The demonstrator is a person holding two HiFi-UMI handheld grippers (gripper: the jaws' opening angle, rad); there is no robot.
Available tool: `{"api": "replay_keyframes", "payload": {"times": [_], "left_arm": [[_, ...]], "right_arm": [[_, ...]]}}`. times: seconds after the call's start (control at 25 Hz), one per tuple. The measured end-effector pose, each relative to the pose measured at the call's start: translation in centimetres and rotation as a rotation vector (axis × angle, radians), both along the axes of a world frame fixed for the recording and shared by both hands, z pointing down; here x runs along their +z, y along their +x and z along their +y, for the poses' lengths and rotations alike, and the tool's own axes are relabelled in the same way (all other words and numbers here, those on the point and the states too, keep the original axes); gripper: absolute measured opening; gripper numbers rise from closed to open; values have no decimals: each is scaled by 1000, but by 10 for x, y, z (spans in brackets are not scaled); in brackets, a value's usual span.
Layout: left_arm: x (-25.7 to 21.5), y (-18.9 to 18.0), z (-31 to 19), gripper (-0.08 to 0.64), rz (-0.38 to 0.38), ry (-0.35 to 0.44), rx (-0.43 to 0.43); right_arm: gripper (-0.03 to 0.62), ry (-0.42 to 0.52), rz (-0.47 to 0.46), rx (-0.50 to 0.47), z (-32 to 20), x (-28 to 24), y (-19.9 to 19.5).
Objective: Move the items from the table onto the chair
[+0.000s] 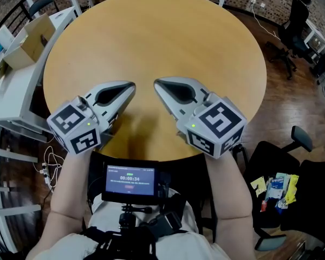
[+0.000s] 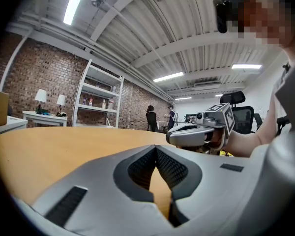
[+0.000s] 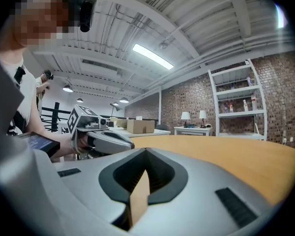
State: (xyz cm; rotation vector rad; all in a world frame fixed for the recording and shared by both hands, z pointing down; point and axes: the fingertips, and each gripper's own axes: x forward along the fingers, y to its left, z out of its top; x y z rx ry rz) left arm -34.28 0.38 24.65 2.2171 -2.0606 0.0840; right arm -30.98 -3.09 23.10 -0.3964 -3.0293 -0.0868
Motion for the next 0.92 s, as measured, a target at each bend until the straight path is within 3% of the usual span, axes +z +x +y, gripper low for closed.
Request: {"api": "replay_keyframes", "payload": {"times": [0.92], "left_arm": [[3,4,-7,8,-8,0,26]], "right_arm": [[0,-16,18,-4,2,4,-9]]}}
